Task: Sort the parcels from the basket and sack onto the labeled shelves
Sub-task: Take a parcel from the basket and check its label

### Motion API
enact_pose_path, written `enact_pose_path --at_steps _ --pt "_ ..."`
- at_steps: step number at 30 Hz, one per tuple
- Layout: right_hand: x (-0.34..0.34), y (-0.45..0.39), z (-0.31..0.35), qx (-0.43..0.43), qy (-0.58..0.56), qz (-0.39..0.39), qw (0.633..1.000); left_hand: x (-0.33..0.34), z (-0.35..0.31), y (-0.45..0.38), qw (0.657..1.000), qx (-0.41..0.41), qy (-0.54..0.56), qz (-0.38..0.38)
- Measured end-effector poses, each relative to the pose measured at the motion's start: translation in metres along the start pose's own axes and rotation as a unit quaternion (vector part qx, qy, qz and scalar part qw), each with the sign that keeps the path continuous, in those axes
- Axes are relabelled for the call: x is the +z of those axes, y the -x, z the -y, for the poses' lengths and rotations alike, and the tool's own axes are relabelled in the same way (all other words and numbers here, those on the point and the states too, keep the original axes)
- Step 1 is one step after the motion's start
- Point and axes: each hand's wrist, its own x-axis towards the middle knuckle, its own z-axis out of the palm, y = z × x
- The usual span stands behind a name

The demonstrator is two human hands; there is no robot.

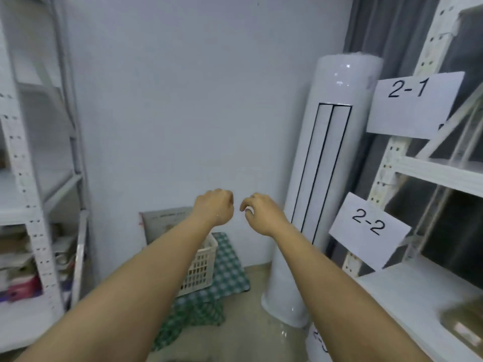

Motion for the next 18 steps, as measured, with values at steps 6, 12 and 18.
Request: enact_pose_path --at_steps 6,12,18 --pt "0.061 -0.039 0.074 -0.015 -0.037 0.054 0.998 0.008 0.107 0.018 0.997 -0.063 0.016 0.036" --pt "0.119 -0.062 0.097 -0.015 -0.076 0.102 0.992 0.040 0.181 0.013 0.988 -0.113 0.077 0.067" --pt "0.177 -0.087 0.078 0.038 -0.172 0.142 0.974 0.084 0.219 -0.009 0.982 -0.138 0.102 0.080"
